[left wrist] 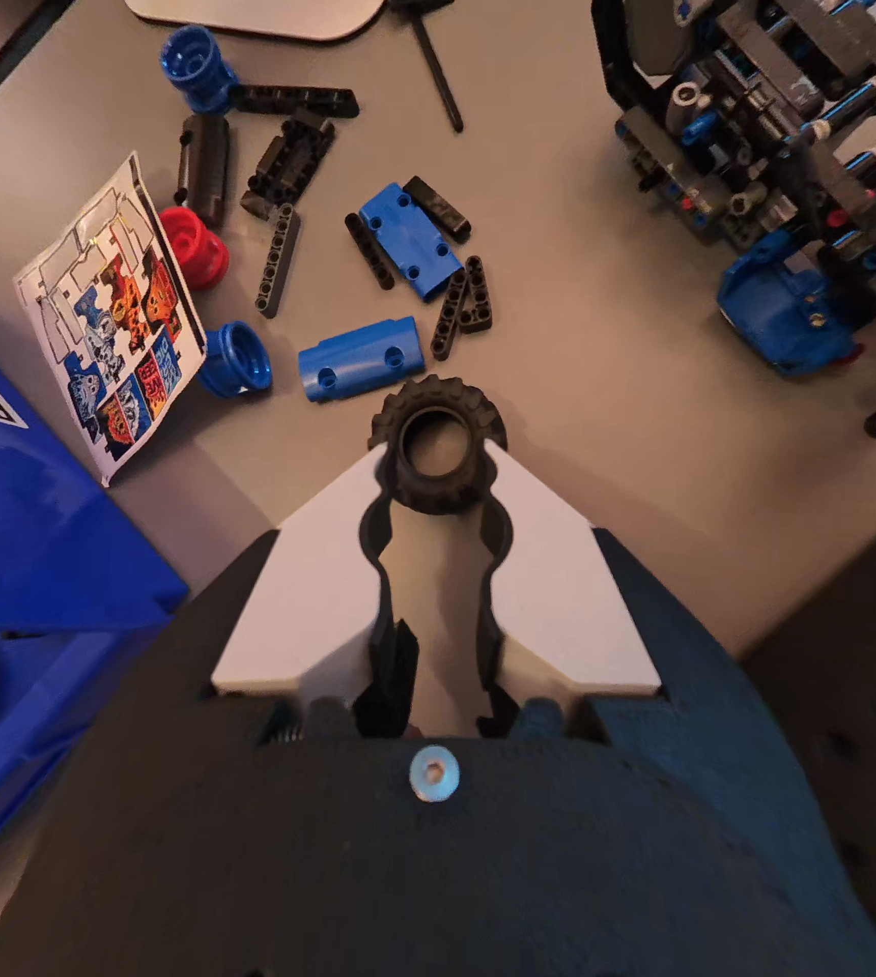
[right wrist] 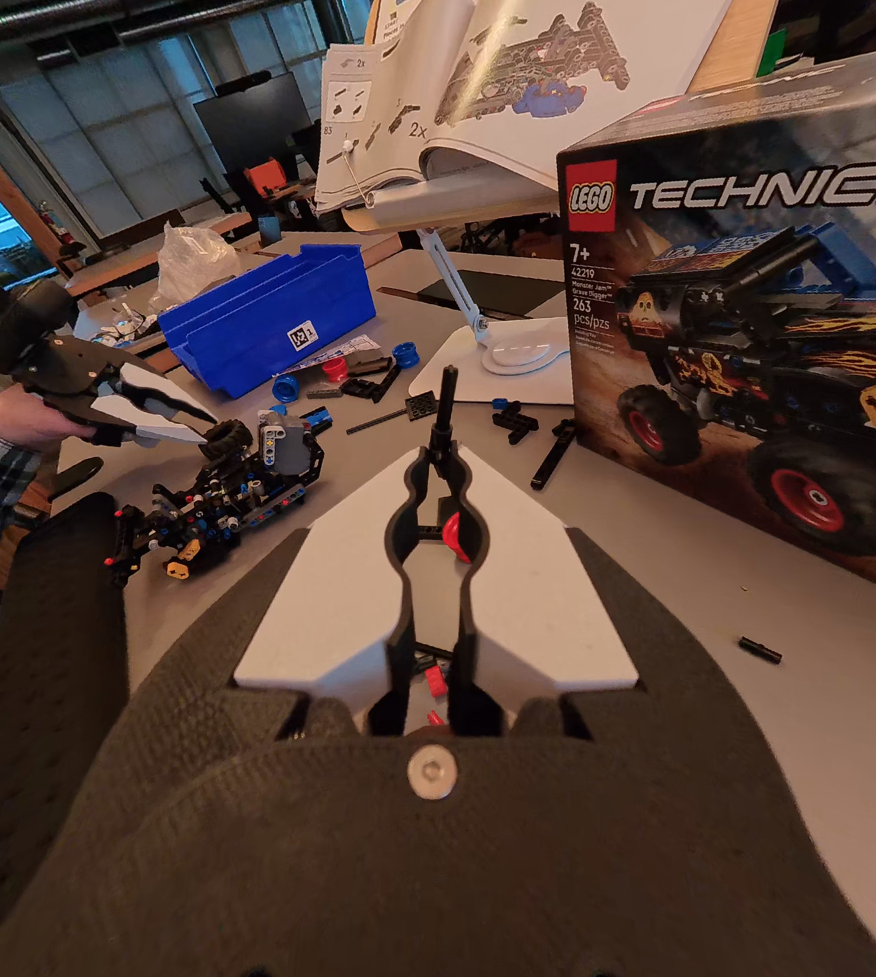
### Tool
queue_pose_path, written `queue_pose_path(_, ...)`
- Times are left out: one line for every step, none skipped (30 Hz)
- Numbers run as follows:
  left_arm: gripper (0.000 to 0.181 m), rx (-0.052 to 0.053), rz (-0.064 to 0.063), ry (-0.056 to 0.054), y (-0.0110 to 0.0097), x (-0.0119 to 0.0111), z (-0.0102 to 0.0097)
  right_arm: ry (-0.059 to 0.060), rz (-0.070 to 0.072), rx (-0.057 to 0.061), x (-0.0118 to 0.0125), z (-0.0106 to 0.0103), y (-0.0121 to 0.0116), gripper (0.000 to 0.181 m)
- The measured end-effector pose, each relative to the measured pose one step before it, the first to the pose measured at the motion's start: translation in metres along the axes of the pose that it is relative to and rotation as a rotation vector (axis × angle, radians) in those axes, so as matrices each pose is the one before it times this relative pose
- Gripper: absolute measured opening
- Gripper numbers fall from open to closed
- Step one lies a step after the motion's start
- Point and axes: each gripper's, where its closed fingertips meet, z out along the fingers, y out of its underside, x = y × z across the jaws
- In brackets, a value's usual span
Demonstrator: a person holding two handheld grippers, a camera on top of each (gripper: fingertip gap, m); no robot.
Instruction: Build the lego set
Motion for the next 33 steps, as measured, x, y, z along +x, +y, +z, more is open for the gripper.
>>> queue_pose_path(0.023,-0.0045,0.0056,0.0085,0.00107,0.00217,-0.00047,-0.0039,-0.0005,-0.0023,-0.00098,0.00073,0.00051,0.005)
queue_pose_path(0.02,-0.0003,0.0016,0.0078,0.00021,0.00165,-0.0007,-0.0042,-0.0013,-0.0036,-0.0012,0.00098,0.00081,0.005)
queue_pose_path(0.02,-0.0065,0.0,0.0087,0.00122,0.00133,-0.00087,-0.0039,-0.0019,-0.0043,-0.00122,0.00113,0.00078,0.005)
queue_pose_path(0.02,-0.009,0.0013,0.0068,0.00136,0.00081,-0.00148,-0.0032,-0.002,-0.0046,-0.00102,0.001,0.00082,0.005)
queue_pose_path(0.021,-0.0124,0.0045,0.0034,0.00184,0.0001,-0.00172,-0.0021,-0.0022,-0.0045,-0.00086,0.00082,0.00083,0.005)
queue_pose_path(0.023,-0.013,0.0042,-0.0016,0.00167,-0.00112,-0.00184,-0.0008,-0.0025,-0.0031,-0.00056,0.00046,0.00049,0.005)
queue_pose_path(0.024,-0.0118,0.0015,-0.0093,0.00098,-0.00301,-0.00179,-0.0008,-0.0016,-0.0013,-0.00048,0.00015,0.00017,0.005)
queue_pose_path(0.026,-0.0035,0.0,-0.0121,-0.00066,-0.00388,-0.00197,-0.001,-0.0007,0.001,-0.00049,-0.00014,-0.0003,0.005)
queue_pose_path(0.027,0.0085,-0.0001,-0.0142,-0.00342,-0.0047,-0.00234,-0.0009,-0.0002,0.0023,-0.00032,-0.00027,-0.0005,0.005)
queue_pose_path(0.028,0.0158,-0.0017,-0.0158,-0.0055,-0.00538,-0.00205,-0.0003,0.0004,0.002,-0.00005,-0.00021,-0.00042,0.005)
queue_pose_path(0.028,0.0149,-0.0043,-0.0204,-0.00644,-0.00645,-0.00111,-0.0005,0.0007,0.0009,-0.00012,-0.00004,-0.0001,0.005)
queue_pose_path(0.029,0.0093,-0.0043,-0.0345,-0.00659,-0.00871,0.00053,-0.001,0.0006,-0.0004,-0.00014,0.00018,0.00011,0.005)
queue_pose_path(0.032,0.0062,-0.0008,-0.0467,-0.00674,-0.01057,0.00245,-0.0014,0.0004,-0.0013,-0.00022,0.00035,0.00031,0.005)
queue_pose_path(0.032,0.0033,0.0024,-0.0403,-0.0062,-0.00981,0.00456,-0.0021,0.0001,-0.0015,-0.00058,0.00057,0.00037,0.005)
queue_pose_path(0.032,-0.0068,-0.0025,-0.0301,-0.00426,-0.00834,0.00661,-0.0029,0.0002,-0.0012,-0.00057,0.0006,0.00039,0.005)
queue_pose_path(0.033,-0.0181,0.001,-0.0303,-0.0026,-0.00755,0.00745,-0.0031,0.0008,-0.0017,-0.00058,0.0007,0.00063,0.005)
queue_pose_path(0.033,-0.0181,0.0104,-0.0259,-0.00238,-0.00573,0.00761,-0.002,0.0015,-0.0031,-0.0002,0.0007,0.00094,0.005)
queue_pose_path(0.033,-0.0194,0.0087,-0.0115,-0.0017,-0.00304,0.00762,-0.001,0.0017,-0.0035,0.00014,0.00066,0.00104,0.005)
queue_pose_path(0.033,-0.0197,0.0033,-0.0088,-0.00115,-0.00211,0.00724,-0.001,0.0021,-0.0022,0.00015,0.00052,0.00079,0.005)
queue_pose_path(0.033,-0.0224,0.0039,-0.0198,-0.00024,-0.00339,0.0067,-0.002,0.0023,-0.0013,0.00006,0.00046,0.00056,0.005)
queue_pose_path(0.032,-0.0252,0.0076,-0.0248,0.00085,-0.00389,0.00626,-0.002,0.0015,-0.0013,-0.00011,0.00037,0.00054,0.005)
queue_pose_path(0.031,-0.0156,0.0076,-0.0118,-0.00002,-0.00165,0.0058,-0.0017,0.0001,-0.0013,-0.00027,0.00033,0.0002,0.005)
queue_pose_path(0.029,-0.0108,0.0035,0.003,-0.0003,0.00064,0.00521,-0.0018,-0.0005,-0.0006,-0.00037,0.00028,0.00006,0.005)
queue_pose_path(0.027,-0.0095,0.0094,-0.0006,-0.00019,0.00062,0.00451,-0.0024,-0.0001,-0.0001,-0.00059,0.00034,0.00001,0.005)
queue_pose_path(0.024,-0.011,0.0145,-0.0087,0.00041,-0.00067,0.00396,-0.0021,0.0003,-0.0007,-0.00035,0.00028,0.00015,0.005)
queue_pose_path(0.022,-0.0065,0.0128,-0.0034,0.00029,-0.00039,0.00351,-0.0017,0.0,-0.0013,-0.00037,0.00025,0.00025,0.005)
queue_pose_path(0.017,-0.0008,0.009,0.0058,-0.00018,0.00086,0.00272,-0.0016,-0.0001,-0.0009,-0.00021,0.00028,0.00027,0.005)
queue_pose_path(0.012,-0.0035,0.0042,-0.0041,0.00019,-0.00095,0.00219,-0.0014,0.0,-0.0009,-0.00023,0.00017,0.0002,0.005)
queue_pose_path(0.009,-0.0058,0.0036,-0.0089,0.00054,-0.00185,0.00192,-0.001,0.0003,-0.0011,-0.00007,0.00025,0.00028,0.005)
queue_pose_path(0.006,-0.0004,0.0014,-0.0052,-0.00033,-0.0015,0.00126,-0.0009,0.0005,-0.001,-0.00008,0.00016,0.00028,0.005)
queue_pose_path(0.003,0.0032,-0.0027,-0.0054,-0.00095,-0.00198,0.00076,-0.0006,0.0007,-0.0009,0.00017,0.00016,0.0003,0.005)
queue_pose_path(0.001,0.0005,-0.005,-0.0072,-0.00063,-0.00259,0.00095,-0.0001,0.0007,-0.0008,0.00021,0.00014,0.0002,0.005)
queue_pose_path(0.0,-0.0002,-0.0041,-0.0052,-0.00053,-0.00245,0.00096,0.0004,0.0008,-0.0006,0.00038,0.00006,0.00027,0.005)
